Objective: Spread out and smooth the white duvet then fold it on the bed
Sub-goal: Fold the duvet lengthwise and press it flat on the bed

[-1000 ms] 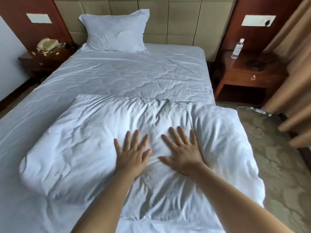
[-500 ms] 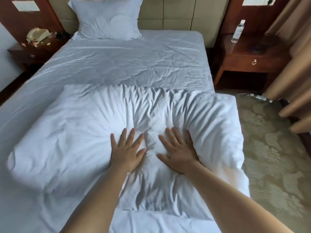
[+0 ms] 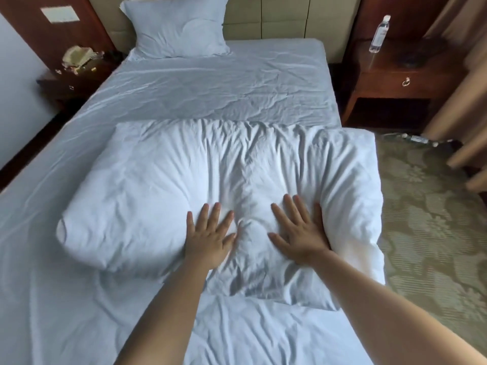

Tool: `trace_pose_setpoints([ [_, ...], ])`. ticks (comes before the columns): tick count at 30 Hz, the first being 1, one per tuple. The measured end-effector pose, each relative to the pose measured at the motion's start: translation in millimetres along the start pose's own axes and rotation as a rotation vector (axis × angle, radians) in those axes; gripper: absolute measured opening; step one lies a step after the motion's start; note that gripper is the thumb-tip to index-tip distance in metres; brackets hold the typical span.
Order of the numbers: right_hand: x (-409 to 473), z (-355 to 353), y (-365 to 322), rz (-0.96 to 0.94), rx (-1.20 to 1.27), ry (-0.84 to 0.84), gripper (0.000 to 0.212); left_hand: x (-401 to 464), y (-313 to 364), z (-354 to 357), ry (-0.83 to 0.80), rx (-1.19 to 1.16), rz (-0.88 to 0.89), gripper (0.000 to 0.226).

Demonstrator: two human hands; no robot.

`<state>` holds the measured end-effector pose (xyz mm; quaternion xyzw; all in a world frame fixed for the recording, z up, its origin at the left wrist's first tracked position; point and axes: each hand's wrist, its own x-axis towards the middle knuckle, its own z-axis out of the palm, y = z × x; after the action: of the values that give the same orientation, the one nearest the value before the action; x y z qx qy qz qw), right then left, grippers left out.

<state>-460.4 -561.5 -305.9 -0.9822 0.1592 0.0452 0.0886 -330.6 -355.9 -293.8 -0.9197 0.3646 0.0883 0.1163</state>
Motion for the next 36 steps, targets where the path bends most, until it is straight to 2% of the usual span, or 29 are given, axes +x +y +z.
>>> trace_pose_setpoints([
  [1,-3,-11,-5,0.004,0.024,-0.047,0.085,-7,-3,-6,-0.007,0.043,0.027,0.074],
  [2,-8,-21,-13,0.008,0.051,-0.073,0.084,-18,-7,-13,-0.086,0.058,0.04,0.07],
  [4,-19,-37,-35,-0.006,0.06,-0.104,0.07,-40,-16,-32,-0.223,0.089,0.042,0.063],
  [5,-21,-44,-47,-0.011,0.069,-0.115,0.061,-48,-23,-40,-0.219,0.109,0.035,0.064],
  [7,-18,-56,-72,-0.027,0.092,-0.119,0.056,-57,-43,-57,-0.187,0.147,0.006,0.063],
  [14,1,-74,-156,-0.038,0.114,-0.192,0.068,-76,-142,-95,-0.192,0.072,-0.172,0.059],
  [17,10,-80,-196,-0.023,0.16,-0.199,0.066,-81,-178,-93,-0.21,0.047,-0.142,0.058],
  [19,18,-83,-240,-0.043,0.154,-0.158,0.063,-87,-214,-89,-0.154,0.053,-0.076,0.058],
  [23,34,-86,-317,0.038,0.177,-0.073,0.055,-90,-268,-79,-0.004,0.059,0.048,0.068],
  [27,54,-92,-369,0.093,0.217,-0.013,0.051,-76,-305,-74,-0.006,-0.193,0.085,0.077],
  [31,91,-92,-396,0.158,0.267,0.075,0.05,-56,-327,-63,-0.148,-0.477,0.171,0.067],
  [34,111,-62,-392,0.229,0.254,0.006,0.051,-47,-336,-38,-0.215,-0.564,0.21,0.062],
  [36,111,-27,-391,0.286,0.221,-0.083,0.052,-43,-342,-20,-0.263,-0.746,0.169,0.051],
])
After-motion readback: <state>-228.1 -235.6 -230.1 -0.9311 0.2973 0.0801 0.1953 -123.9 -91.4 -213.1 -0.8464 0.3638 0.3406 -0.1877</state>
